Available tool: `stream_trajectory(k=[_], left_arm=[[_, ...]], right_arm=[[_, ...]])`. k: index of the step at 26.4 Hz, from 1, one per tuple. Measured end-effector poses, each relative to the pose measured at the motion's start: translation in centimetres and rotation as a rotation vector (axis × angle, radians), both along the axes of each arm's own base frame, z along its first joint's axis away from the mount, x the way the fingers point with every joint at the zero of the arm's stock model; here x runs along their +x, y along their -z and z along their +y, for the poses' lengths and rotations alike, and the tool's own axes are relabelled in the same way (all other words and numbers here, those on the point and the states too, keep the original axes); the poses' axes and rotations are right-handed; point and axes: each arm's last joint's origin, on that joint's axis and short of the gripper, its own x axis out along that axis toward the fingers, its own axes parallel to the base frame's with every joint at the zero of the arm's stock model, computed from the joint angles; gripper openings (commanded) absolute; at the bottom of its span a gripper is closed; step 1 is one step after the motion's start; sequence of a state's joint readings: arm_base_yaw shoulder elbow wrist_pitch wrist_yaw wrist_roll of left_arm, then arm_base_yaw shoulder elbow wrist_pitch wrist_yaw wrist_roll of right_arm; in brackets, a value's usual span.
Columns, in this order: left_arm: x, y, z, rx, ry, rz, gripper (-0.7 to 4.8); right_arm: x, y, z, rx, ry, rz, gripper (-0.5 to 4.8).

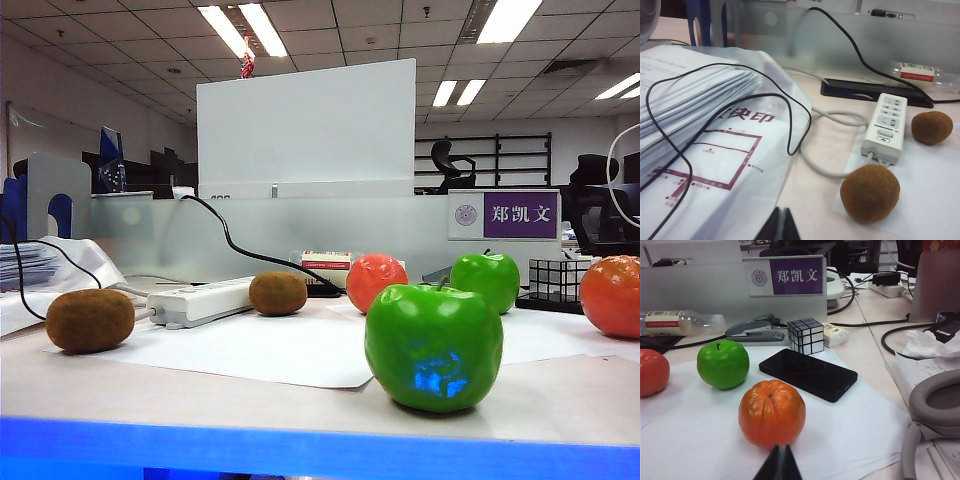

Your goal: Put the same fruits together.

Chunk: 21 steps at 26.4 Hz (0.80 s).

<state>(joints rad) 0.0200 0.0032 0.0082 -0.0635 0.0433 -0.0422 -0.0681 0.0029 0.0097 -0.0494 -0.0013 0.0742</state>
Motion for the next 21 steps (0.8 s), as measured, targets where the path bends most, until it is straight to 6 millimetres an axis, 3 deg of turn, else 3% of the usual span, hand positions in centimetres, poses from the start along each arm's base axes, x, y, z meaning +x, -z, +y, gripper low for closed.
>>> stream_trajectory(k=[13,18,21], left_arm=[[0.0,-0.06,-0.01,-0.011,0.001,-0.005,-0.02],[0.01,-0.51,-0.1,-0.154,0.03,-0.046,-0.01],[-0.02,-0.5,-0.41,-0.237,0.134,-0.029,0.0]], right_arm=[[0.0,0.0,0.02,0.022,-0.007,-0.001,-0.08],[0.0,0.0,0.4,0.275,-0.127,0.0,-0.08],[-0.1,-0.01,0.97,0.325,-0.32,0.03,-0.04]])
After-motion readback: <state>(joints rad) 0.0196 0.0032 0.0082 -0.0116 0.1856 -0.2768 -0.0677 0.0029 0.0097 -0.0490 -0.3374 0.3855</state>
